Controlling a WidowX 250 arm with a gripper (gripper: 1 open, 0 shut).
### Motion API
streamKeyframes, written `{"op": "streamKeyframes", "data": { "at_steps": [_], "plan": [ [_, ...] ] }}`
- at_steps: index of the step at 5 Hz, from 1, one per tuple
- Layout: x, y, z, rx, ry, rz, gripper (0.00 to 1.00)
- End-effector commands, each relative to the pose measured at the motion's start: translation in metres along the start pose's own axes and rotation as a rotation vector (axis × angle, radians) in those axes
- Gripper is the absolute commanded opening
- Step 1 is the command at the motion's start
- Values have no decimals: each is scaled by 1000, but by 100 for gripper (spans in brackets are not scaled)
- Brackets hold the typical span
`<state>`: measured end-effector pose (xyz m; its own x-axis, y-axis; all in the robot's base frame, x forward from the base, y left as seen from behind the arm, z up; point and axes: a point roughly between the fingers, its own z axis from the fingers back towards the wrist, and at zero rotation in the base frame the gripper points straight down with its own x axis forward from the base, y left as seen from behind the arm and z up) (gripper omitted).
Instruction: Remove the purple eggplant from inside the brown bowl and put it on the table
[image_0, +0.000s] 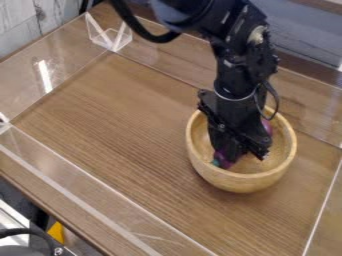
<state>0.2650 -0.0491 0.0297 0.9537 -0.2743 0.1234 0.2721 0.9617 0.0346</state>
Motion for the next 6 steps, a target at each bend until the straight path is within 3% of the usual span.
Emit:
{"op": "streamKeyframes", "data": {
  "at_steps": [1,3,6],
  "plan": [
    [-58,2,-46,-15,252,94,0],
    [-68,-4,-32,-21,286,138,0],
    [-105,21,-16,-9,339,103,0]
  ]
}}
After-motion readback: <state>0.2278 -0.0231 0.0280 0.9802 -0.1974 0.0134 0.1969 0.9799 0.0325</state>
